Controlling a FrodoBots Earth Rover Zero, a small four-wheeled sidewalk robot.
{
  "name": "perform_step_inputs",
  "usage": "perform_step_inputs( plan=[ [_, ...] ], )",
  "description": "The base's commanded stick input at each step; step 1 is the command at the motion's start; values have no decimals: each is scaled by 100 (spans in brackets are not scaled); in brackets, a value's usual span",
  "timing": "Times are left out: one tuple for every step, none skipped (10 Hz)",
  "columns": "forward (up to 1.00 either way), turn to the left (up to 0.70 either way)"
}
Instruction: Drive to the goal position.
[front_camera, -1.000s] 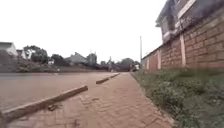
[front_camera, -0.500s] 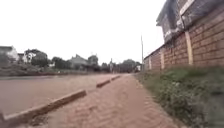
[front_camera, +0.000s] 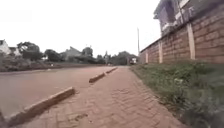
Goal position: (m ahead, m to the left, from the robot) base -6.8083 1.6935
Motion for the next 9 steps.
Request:
perform_step_inputs(
  plan=[
    [70, 0],
    [70, 0],
    [70, 0],
    [70, 0],
    [70, 0],
    [70, 0],
    [70, 2],
    [70, 4],
    [70, 7]
  ],
)
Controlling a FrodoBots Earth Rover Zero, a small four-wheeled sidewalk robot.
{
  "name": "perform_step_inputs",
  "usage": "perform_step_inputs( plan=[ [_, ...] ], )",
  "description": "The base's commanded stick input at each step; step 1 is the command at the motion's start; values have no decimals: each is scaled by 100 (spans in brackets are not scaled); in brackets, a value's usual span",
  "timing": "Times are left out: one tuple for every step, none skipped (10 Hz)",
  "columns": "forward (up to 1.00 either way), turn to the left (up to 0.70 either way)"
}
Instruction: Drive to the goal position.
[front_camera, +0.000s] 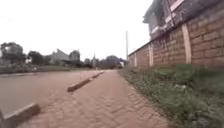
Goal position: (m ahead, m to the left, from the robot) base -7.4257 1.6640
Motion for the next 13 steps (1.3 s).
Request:
perform_step_inputs(
  plan=[
    [70, 32],
    [70, 33],
    [70, 3],
    [70, 0],
    [70, 0],
    [70, 0],
    [70, 0],
    [70, 0],
    [70, 0],
    [70, 0],
    [70, 0],
    [70, 0],
    [70, 0]
  ],
)
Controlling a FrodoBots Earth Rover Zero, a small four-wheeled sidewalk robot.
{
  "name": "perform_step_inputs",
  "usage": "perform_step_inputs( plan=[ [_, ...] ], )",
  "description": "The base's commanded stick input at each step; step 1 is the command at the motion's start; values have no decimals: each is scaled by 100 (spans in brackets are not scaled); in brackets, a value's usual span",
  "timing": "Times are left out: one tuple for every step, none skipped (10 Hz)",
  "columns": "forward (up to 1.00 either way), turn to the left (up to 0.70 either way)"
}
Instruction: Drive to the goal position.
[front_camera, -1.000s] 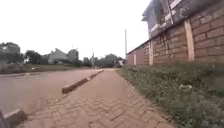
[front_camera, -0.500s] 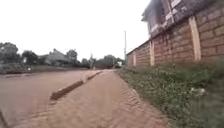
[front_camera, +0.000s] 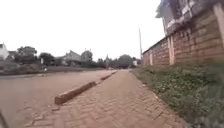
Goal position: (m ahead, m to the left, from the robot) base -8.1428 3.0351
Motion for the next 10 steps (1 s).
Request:
perform_step_inputs(
  plan=[
    [70, 0],
    [70, 0],
    [70, -4],
    [70, -2],
    [70, -1],
    [70, -9],
    [70, -34],
    [67, -25],
    [49, 0],
    [18, 0]
  ],
)
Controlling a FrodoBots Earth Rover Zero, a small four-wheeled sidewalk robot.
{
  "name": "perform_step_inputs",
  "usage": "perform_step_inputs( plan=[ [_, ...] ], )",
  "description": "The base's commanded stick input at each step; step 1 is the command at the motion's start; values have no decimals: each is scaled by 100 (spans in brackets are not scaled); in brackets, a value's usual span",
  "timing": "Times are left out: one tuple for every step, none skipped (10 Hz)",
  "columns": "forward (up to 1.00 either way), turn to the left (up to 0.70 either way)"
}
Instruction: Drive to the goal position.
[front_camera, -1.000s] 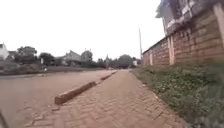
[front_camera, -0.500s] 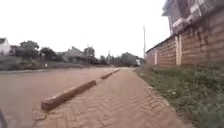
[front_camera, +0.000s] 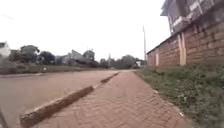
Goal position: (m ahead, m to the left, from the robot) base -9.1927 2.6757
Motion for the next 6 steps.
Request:
perform_step_inputs(
  plan=[
    [0, 0],
    [0, 0],
    [0, 0],
    [0, 0],
    [0, 0],
    [0, 0]
  ],
)
